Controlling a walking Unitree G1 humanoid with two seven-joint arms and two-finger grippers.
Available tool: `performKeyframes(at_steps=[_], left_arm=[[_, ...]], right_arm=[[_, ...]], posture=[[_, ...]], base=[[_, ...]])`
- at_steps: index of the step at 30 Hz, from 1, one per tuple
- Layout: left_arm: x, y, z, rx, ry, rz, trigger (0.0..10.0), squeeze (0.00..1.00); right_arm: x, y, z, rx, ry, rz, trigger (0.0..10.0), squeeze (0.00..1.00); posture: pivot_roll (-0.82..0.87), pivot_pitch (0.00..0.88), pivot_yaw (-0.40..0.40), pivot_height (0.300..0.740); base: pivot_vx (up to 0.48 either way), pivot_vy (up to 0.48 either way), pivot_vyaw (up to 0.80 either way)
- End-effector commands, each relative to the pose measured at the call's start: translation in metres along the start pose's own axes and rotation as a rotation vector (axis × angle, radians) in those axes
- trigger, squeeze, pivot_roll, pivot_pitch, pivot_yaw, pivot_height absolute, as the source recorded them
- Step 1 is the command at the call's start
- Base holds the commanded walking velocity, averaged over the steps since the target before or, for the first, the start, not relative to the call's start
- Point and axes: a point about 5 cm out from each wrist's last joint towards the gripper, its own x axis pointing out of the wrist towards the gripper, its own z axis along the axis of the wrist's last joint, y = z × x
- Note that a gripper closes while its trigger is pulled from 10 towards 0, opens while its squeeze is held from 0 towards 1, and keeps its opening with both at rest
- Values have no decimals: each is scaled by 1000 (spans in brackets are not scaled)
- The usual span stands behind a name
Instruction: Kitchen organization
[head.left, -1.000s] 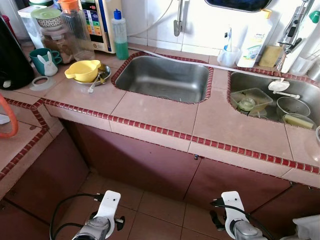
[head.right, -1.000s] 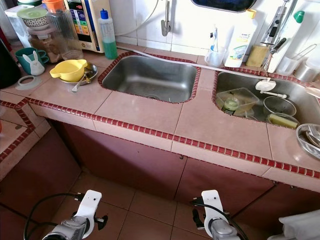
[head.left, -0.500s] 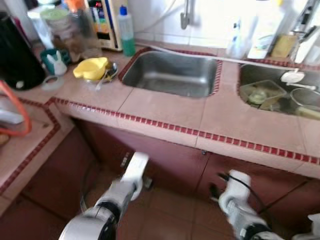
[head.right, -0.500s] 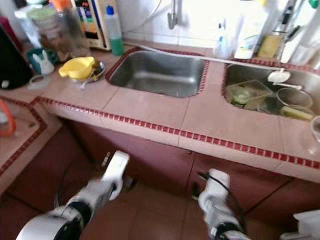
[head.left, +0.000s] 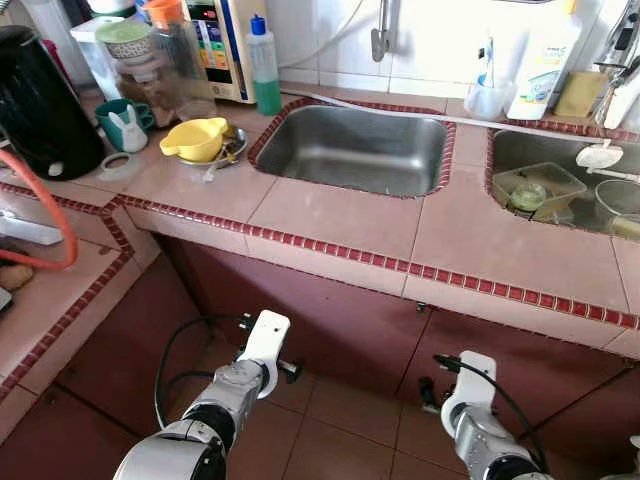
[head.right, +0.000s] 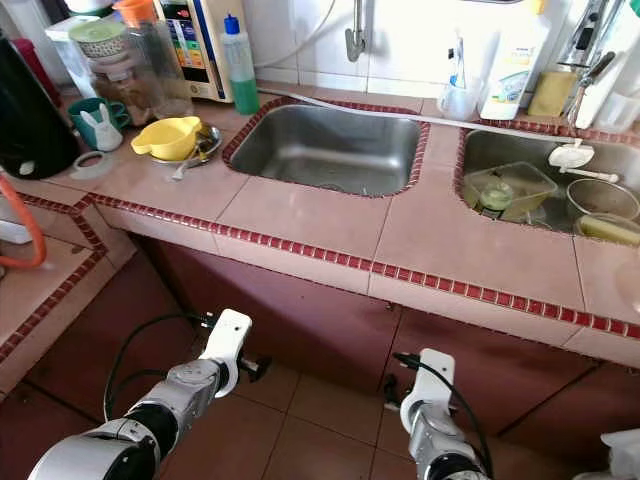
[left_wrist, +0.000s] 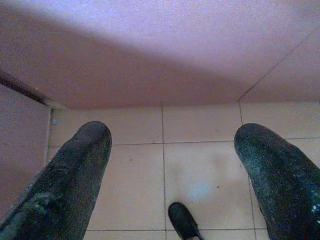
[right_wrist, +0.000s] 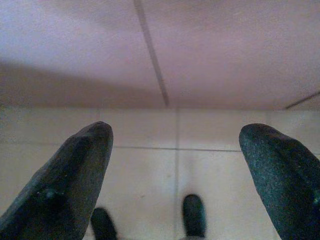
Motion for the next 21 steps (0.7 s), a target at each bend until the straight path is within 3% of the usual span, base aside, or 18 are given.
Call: performKeyframes(at_steps=[1, 3, 8, 11, 14, 16, 18, 19, 21], left_arm=[[-2, 8, 3, -32, -19, -19, 10000, 0], [-3, 10, 4, -88, -35, -52, 10000, 0], [-7, 22, 2, 3, -67, -49, 10000, 0], [-8, 24, 2, -46, -87, -57, 10000, 0], [-8, 25, 7, -154, -129, -57, 10000, 0], [-8, 24, 8, -161, -142, -65, 10000, 0], [-9, 23, 14, -143, -193, -83, 10000, 0], [-11, 22, 23, -147, -267, -125, 10000, 0], [-11, 22, 25, -151, -287, -141, 10000, 0]], right_arm=[[-1, 1, -6, -63, 10, 27, 10000, 0], [-2, -1, -9, -94, 11, 34, 10000, 0], [-3, -3, -7, -112, -36, 60, 10000, 0], [-3, -3, -1, -95, -73, 61, 10000, 0], [-3, -1, 13, -106, -142, 71, 10000, 0], [-3, 0, 15, -116, -161, 76, 10000, 0], [-5, 3, 23, -141, -211, 100, 10000, 0], [-9, 8, 31, -162, -282, 143, 10000, 0], [-11, 9, 33, -170, -301, 157, 10000, 0]], posture=[[-42, 0, 70, 740], [-37, 0, 64, 740], [-24, 0, 54, 740], [-31, 0, 55, 740], [-41, 0, 59, 740], [-41, 0, 60, 740], [-35, 0, 52, 740], [-31, 0, 48, 740], [-31, 0, 48, 740]], base=[[0, 0, 0], [0, 0, 0], [0, 0, 0], [0, 0, 0], [0, 0, 0], [0, 0, 0], [0, 0, 0], [0, 0, 0], [0, 0, 0]])
